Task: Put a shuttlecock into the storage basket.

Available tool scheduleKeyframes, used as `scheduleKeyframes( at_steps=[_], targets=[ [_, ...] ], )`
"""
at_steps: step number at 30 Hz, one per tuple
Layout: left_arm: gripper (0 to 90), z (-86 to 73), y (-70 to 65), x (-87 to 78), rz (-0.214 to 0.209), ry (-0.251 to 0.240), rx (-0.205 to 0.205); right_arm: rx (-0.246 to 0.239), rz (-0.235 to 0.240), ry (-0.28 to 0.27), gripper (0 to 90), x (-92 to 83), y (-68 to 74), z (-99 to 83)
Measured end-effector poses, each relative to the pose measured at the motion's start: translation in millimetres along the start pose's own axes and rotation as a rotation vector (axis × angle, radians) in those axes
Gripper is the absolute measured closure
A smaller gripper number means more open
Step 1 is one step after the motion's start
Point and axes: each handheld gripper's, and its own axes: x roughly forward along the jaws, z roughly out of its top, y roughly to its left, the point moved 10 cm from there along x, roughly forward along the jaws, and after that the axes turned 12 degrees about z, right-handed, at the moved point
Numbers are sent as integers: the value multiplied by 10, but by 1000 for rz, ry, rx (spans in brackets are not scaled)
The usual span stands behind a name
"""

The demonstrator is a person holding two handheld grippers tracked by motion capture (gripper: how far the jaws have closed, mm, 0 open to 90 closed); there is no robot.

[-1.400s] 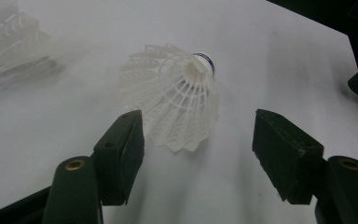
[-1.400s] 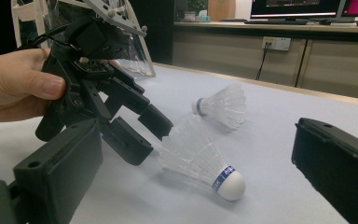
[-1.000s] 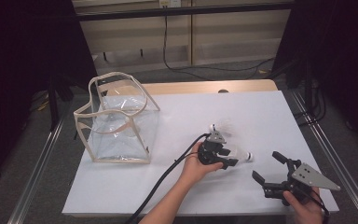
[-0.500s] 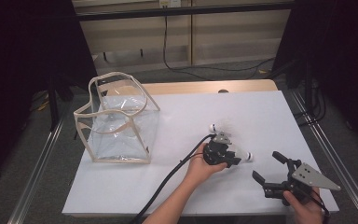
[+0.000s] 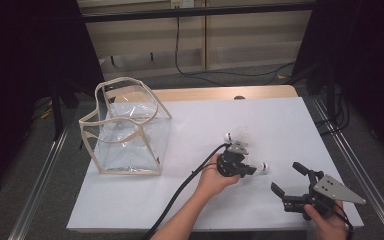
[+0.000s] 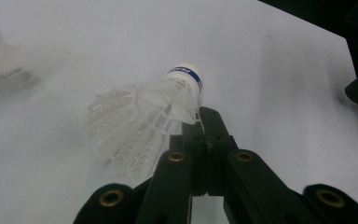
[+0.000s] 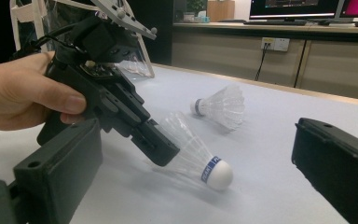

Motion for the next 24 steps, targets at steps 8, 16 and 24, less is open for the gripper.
scheduleKeyframes(
  at_steps=[8, 16, 24],
  targets=[
    [900, -41, 70, -109, 13, 13, -27, -1, -1, -2, 14, -3, -3, 3],
    [900, -74, 104, -208, 20, 35, -28, -1, -1, -1, 14, 0, -6, 2],
    [900, -57, 104, -314, 12, 41, -30, 0, 1, -1, 14, 4, 1, 2]
  ],
)
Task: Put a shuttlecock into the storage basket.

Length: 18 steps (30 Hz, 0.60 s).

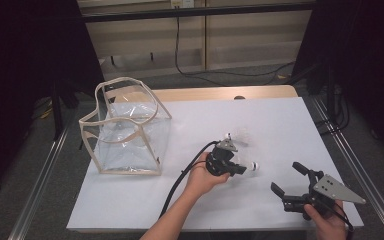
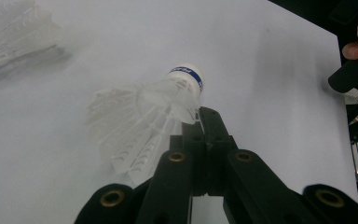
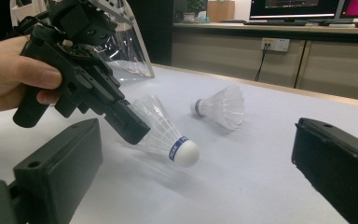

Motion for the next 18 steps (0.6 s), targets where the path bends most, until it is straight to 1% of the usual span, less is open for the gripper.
scheduleKeyframes(
  at_steps=[1, 8, 12, 17, 18],
  targets=[
    [900, 3, -4, -10, 0, -1, -5, -1, 0, -1, 14, -1, -3, 0],
    [900, -7, 8, -87, -3, 16, 3, 0, 3, 2, 14, 4, 2, -2],
    [900, 5, 24, -137, -5, 10, -8, 0, 1, 3, 14, 5, -4, -5],
    [900, 5, 62, -211, 0, 13, -9, -1, 2, 4, 14, 6, -5, -6],
    [900, 4, 62, -225, -6, 14, -11, -1, 0, 4, 14, 6, -6, -6]
  ],
)
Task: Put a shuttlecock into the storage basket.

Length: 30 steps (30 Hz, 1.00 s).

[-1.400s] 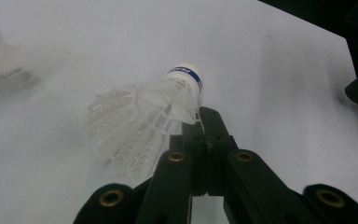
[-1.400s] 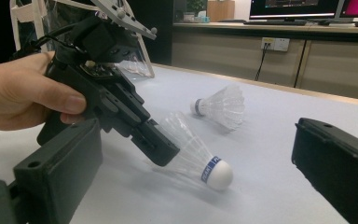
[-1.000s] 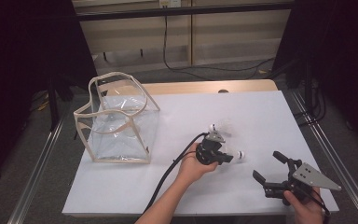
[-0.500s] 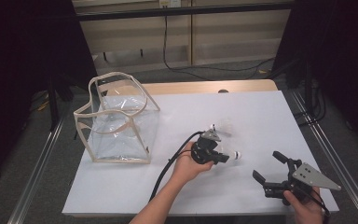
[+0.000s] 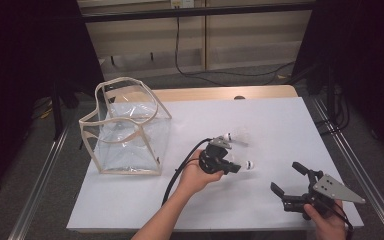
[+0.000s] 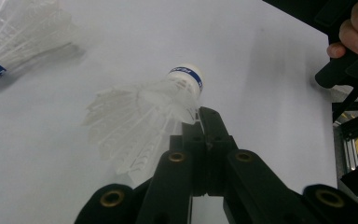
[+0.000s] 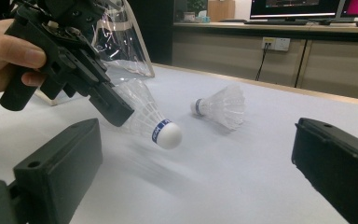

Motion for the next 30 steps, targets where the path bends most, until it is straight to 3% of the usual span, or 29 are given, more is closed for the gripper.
scheduleKeyframes(
  at_steps=[30],
  targets=[
    [900, -78, 188, -306, 6, 24, -16, 3, 2, -3, 14, -3, 7, 5]
  ],
)
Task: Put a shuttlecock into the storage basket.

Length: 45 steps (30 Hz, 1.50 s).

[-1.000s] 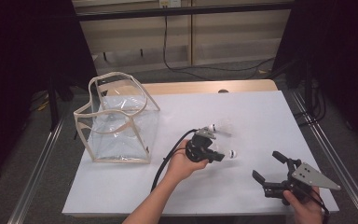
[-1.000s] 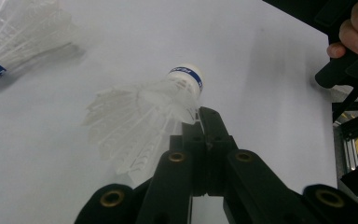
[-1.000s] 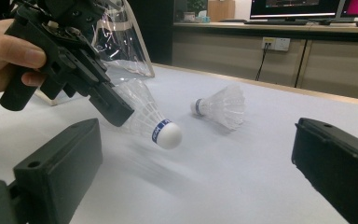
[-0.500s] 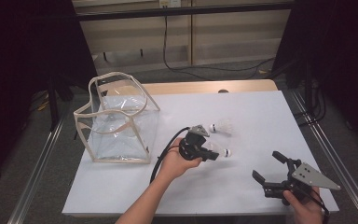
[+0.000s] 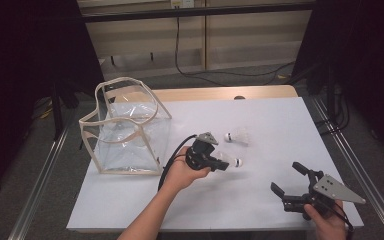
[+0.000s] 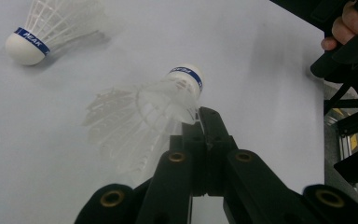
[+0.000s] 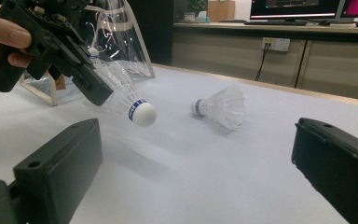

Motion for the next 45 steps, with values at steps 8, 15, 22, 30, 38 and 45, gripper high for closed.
scheduleKeyframes(
  at_steps=[8, 15, 22, 30, 38, 45],
  targets=[
    [900, -41, 49, -68, 6, 7, -1, -3, 0, -1, 14, 1, 2, 3],
    [900, -79, 104, -154, 6, 6, -11, -2, 0, 0, 14, 0, 1, 2],
    [900, -119, 172, -246, 27, 16, -15, -5, -1, 2, 14, 3, 1, 0],
    [900, -157, 216, -323, 20, 12, -22, -3, -1, 1, 14, 4, 2, 1],
    [900, -184, 247, -370, 25, 15, -25, -3, 0, 0, 14, 5, 5, 4],
    [900, -197, 282, -427, 36, 18, -31, -5, -1, 4, 14, 4, 3, 0]
  ],
)
